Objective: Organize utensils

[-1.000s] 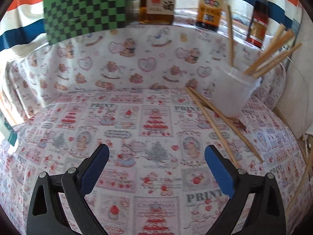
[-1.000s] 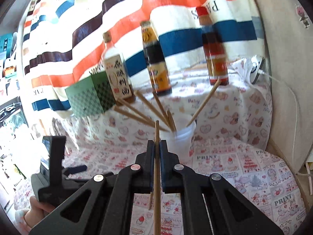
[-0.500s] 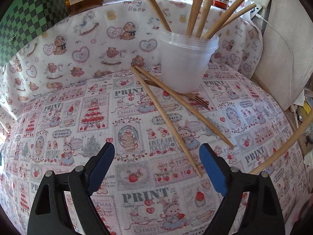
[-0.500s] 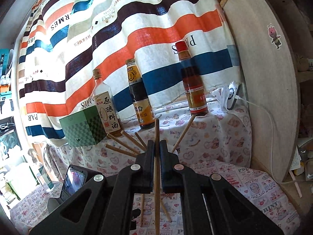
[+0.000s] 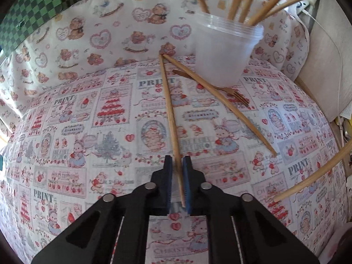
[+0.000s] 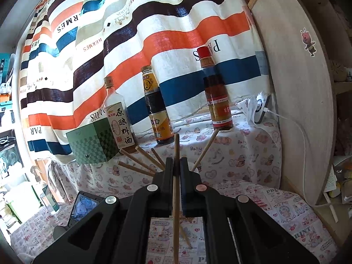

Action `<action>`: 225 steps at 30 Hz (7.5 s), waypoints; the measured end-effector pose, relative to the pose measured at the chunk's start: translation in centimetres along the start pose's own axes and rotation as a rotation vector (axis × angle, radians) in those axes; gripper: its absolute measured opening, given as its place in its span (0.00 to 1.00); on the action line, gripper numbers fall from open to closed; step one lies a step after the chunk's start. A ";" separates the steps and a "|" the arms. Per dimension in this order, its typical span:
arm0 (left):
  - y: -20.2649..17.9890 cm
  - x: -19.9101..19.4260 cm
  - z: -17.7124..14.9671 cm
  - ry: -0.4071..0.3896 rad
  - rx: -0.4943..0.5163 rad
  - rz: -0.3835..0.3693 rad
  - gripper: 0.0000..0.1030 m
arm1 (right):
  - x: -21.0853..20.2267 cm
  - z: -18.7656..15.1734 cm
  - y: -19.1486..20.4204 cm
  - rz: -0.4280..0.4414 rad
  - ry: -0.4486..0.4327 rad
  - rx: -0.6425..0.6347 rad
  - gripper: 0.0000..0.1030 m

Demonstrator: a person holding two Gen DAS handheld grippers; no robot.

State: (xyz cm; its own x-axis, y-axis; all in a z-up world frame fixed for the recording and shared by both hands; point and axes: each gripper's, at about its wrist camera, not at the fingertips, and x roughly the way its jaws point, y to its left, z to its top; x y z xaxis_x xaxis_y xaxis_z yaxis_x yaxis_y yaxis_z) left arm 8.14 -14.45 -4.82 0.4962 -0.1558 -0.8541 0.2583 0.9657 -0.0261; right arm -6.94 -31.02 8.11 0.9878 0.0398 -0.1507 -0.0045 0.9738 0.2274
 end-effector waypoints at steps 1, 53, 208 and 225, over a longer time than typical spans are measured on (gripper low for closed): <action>0.7 0.0 -0.1 -0.003 -0.013 0.008 0.06 | 0.0 0.0 0.0 0.000 0.000 0.001 0.06; 5.2 -23.1 8.9 -0.686 -0.115 -0.136 0.04 | 3.2 12.3 1.3 -0.002 -0.073 -0.044 0.06; 10.0 -1.9 -1.1 -0.093 -0.158 0.041 0.06 | 15.2 -8.7 -3.0 -0.095 0.638 0.019 0.54; 12.3 -11.0 -1.3 -0.524 -0.269 -0.005 0.06 | 15.0 -8.8 -2.4 -0.078 0.629 -0.001 0.54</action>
State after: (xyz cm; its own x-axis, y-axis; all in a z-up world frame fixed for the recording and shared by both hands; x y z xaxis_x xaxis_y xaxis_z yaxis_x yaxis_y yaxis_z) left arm 4.79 -0.63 3.60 0.8568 -0.1761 -0.4847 0.0761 0.9728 -0.2189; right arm 6.49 -30.77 -3.17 0.7048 0.0927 -0.7034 0.0630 0.9793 0.1922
